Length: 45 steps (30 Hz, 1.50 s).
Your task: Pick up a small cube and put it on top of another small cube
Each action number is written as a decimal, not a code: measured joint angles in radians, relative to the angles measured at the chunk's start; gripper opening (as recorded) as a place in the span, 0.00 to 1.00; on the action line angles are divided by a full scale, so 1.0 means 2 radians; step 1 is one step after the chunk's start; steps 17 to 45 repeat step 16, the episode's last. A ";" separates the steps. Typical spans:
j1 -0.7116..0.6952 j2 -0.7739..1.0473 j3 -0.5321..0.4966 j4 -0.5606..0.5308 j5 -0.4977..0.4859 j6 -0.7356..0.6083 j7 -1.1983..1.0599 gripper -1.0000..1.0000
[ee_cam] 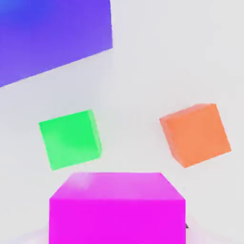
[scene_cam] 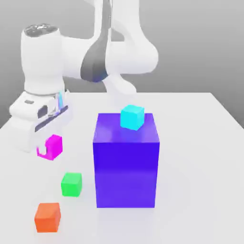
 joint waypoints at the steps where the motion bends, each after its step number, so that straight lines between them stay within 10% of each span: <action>1: 0.006 0.000 -0.007 -0.011 0.001 0.010 -0.024 0.00; 8: 0.052 0.061 -0.043 -0.044 0.057 0.099 -0.126 0.00; 13: 0.075 0.141 -0.026 -0.041 0.192 0.166 -0.221 0.00; 14: 0.067 0.152 -0.012 -0.041 0.216 0.174 -0.237 1.00; 45: 0.067 0.152 -0.012 -0.041 0.216 0.174 -0.237 1.00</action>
